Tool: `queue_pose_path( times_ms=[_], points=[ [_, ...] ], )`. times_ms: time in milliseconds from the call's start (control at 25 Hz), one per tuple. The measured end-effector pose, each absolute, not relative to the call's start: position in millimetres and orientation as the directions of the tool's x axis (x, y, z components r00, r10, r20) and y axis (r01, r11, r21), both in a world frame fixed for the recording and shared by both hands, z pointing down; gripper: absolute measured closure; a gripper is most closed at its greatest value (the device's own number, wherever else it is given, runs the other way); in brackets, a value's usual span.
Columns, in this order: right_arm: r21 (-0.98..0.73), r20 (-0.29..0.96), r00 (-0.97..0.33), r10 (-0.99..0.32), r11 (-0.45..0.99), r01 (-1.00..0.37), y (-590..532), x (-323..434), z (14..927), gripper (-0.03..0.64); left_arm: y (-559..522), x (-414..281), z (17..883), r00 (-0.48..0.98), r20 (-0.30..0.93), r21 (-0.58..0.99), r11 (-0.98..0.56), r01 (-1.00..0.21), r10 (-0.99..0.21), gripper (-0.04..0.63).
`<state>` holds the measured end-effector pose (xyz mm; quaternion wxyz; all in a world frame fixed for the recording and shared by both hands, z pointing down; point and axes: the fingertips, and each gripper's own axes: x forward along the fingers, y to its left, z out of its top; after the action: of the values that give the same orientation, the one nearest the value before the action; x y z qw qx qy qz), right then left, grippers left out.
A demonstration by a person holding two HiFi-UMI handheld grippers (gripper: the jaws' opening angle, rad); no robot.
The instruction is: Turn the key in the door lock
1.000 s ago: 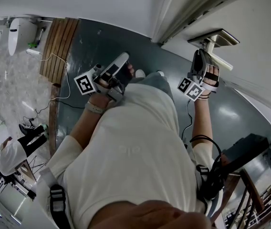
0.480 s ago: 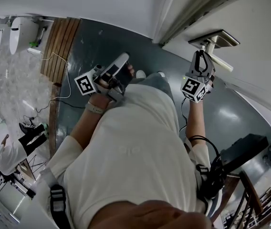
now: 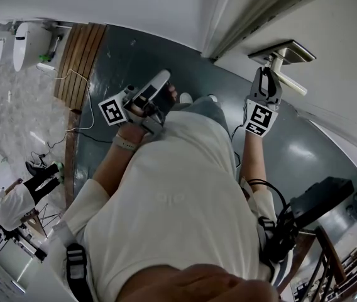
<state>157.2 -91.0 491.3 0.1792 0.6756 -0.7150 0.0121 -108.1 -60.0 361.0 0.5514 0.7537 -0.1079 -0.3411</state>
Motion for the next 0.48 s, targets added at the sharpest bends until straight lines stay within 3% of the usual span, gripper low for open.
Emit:
queue_pose_path(
  times_ms=[240, 480],
  points=[
    [-0.139, 0.223, -0.049, -0.974, 0.018, -0.99, -88.5, 165.6, 493.0, 0.546, -59.4, -111.4, 360.6, 0.739, -0.396, 0.905, -0.367, 0.214, -0.546, 0.586],
    [-0.446, 0.171, -0.084, -0.982, -0.002, -0.895, -88.5, 171.9, 493.6, 0.555, -59.6, -108.9, 362.2, 0.742, -0.394, 0.907, -0.36, 0.219, -0.543, 0.586]
  ],
)
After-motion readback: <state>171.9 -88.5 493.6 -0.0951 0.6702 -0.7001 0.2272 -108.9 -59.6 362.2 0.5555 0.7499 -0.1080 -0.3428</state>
